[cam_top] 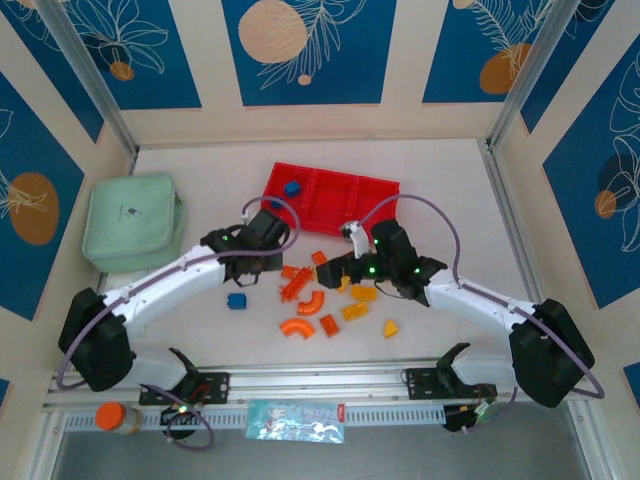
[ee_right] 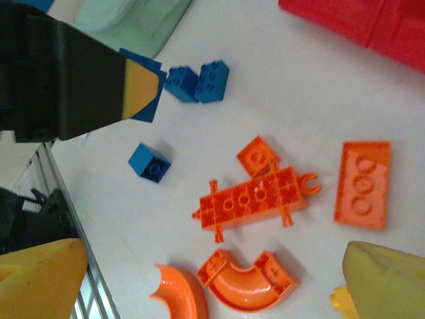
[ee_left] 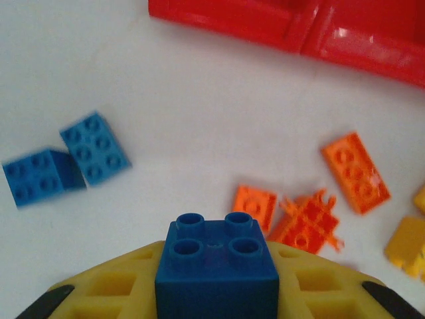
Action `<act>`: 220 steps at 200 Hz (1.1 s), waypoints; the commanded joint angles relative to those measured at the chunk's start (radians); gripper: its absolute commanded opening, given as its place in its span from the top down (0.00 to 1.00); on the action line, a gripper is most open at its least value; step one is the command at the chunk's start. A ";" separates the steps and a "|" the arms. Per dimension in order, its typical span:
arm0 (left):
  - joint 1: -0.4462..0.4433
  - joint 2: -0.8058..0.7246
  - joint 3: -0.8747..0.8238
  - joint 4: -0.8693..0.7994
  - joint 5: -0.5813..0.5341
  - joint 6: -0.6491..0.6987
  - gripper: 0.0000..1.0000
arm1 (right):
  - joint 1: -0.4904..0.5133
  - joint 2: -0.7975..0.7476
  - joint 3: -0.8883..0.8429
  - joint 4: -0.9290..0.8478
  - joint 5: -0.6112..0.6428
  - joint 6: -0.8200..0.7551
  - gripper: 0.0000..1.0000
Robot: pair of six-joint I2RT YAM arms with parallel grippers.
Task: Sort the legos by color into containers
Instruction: Place the lego in the container.
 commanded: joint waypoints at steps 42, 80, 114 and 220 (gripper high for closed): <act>0.150 0.312 0.297 0.070 0.083 0.189 0.71 | -0.048 0.029 0.067 -0.030 -0.050 0.008 0.01; 0.185 0.534 0.521 0.001 0.080 0.209 0.71 | -0.069 0.048 0.086 -0.029 -0.052 0.008 0.01; 0.206 0.671 0.661 -0.014 0.121 0.213 0.71 | -0.086 0.052 0.101 -0.028 -0.075 0.011 0.01; 0.207 0.810 0.863 -0.127 0.140 0.232 0.55 | -0.110 0.034 0.155 -0.081 -0.109 -0.026 0.01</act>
